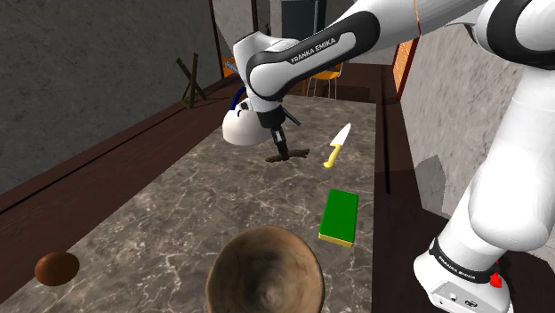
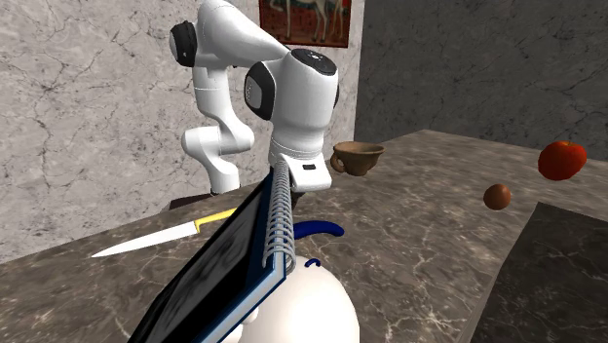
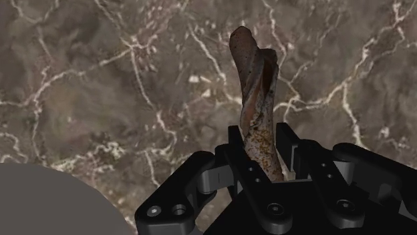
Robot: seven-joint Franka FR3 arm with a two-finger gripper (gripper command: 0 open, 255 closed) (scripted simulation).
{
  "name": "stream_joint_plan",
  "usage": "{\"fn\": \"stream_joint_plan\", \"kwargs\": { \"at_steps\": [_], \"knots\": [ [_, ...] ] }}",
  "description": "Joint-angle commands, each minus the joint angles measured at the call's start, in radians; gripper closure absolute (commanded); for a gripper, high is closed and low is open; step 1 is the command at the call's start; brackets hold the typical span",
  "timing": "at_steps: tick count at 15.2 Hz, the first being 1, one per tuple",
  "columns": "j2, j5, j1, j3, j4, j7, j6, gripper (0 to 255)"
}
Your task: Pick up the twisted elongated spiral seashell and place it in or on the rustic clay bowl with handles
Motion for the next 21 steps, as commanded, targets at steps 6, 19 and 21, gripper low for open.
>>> {"fn": "stream_joint_plan", "kwargs": {
  "at_steps": [6,19,21],
  "knots": [
    [0.000,0.000,0.000,0.000,0.000,0.000,0.000,255],
    [-0.034,0.011,0.000,0.001,0.134,-0.019,-0.166,255],
    [-0.036,0.011,0.000,0.002,0.158,-0.021,-0.192,255]
  ]
}}
